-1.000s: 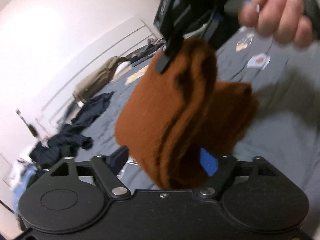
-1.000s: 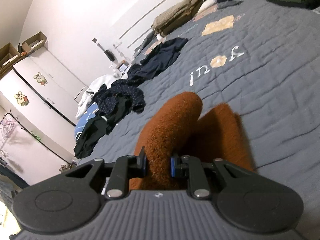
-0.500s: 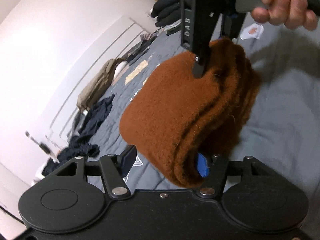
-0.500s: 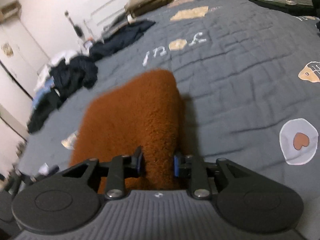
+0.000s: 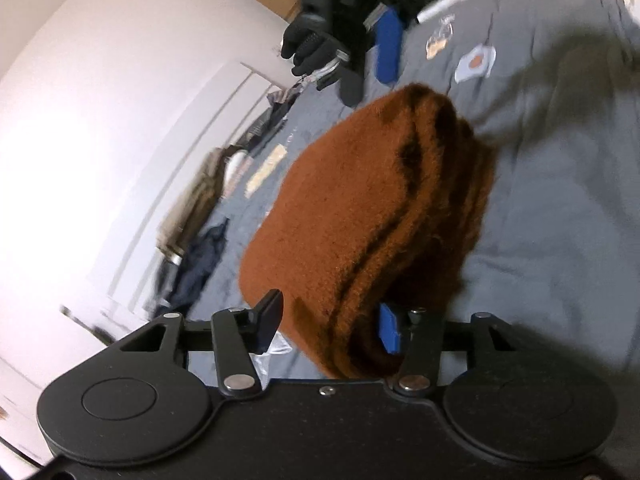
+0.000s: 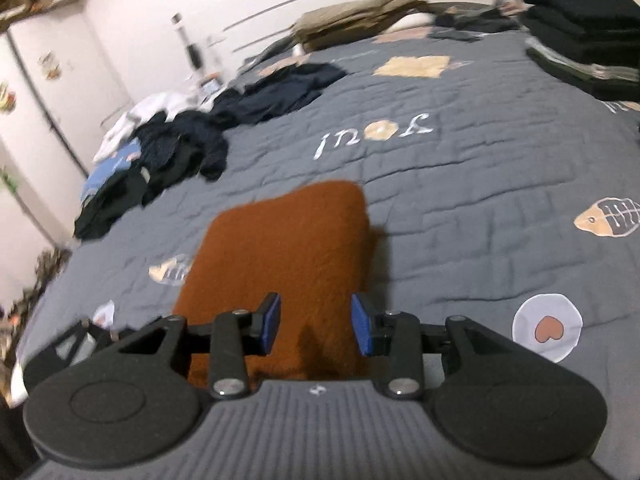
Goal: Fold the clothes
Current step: 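Grasp the folded brown garment with the right tool and lift it, then fold the brown garment end over with the right tool and release it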
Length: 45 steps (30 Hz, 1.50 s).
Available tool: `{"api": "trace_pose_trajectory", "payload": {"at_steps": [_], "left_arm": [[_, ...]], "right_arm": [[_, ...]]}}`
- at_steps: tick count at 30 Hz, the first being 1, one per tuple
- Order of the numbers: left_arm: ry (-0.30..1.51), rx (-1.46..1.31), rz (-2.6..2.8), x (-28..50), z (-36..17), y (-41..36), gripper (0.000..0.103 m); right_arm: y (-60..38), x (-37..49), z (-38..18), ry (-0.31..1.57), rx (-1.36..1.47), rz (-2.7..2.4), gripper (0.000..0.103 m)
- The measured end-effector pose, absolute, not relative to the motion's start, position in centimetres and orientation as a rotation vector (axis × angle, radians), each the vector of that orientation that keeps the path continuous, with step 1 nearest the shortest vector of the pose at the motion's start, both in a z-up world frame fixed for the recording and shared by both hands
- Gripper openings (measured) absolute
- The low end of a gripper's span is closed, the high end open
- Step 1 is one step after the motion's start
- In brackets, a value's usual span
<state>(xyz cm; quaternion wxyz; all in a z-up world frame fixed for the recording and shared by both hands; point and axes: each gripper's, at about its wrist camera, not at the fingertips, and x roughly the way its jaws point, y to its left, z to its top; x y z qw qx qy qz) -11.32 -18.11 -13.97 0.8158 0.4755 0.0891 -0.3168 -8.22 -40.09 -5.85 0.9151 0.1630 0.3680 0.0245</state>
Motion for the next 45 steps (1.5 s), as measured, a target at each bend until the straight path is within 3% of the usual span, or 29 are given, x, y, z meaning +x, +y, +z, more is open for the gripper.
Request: {"api": "trace_pose_trajectory", "payload": {"at_steps": [10, 19, 21, 22, 23, 30, 33, 35, 41, 45], "left_arm": [[0.276, 0.737, -0.788, -11.4, -9.3, -15.9, 0.051], [0.28, 0.855, -0.735, -10.7, -11.1, -17.4, 0.051], [0.288, 0.859, -0.729, -10.6, -11.2, -17.6, 0.051], [0.291, 0.862, -0.726, -10.6, -11.3, -17.6, 0.051], [0.295, 0.865, -0.723, -10.5, -11.4, -17.7, 0.051], [0.335, 0.801, -0.716, -9.8, -10.9, -17.6, 0.051], [0.331, 0.748, -0.739, -9.9, -10.0, -17.2, 0.039], [0.316, 0.749, -0.747, -10.0, -9.9, -17.3, 0.023], [0.309, 0.886, -0.734, -10.4, -12.0, -18.4, 0.024], [0.279, 0.927, -0.74, -11.0, -12.1, -18.3, 0.016]], "right_arm": [[-38.5, -9.6, -6.2, 0.796, 0.14, 0.1, 0.038], [-37.1, -10.0, -7.4, 0.798, -0.001, 0.117, 0.038], [-37.0, -10.2, -7.7, 0.775, -0.007, 0.112, 0.031], [-37.0, -10.2, -7.7, 0.763, -0.006, 0.114, 0.02], [-37.0, -10.4, -7.7, 0.751, -0.008, 0.115, 0.015], [-36.9, -12.3, -5.6, 0.648, -0.066, 0.157, 0.011], [-37.1, -12.8, -5.2, 0.645, -0.09, 0.167, 0.01], [-36.7, -13.1, -5.2, 0.648, -0.125, 0.188, 0.01], [-35.4, -12.3, -7.9, 0.732, -0.226, 0.169, 0.01], [-35.6, -11.2, -8.9, 0.726, -0.188, 0.092, 0.01]]}}
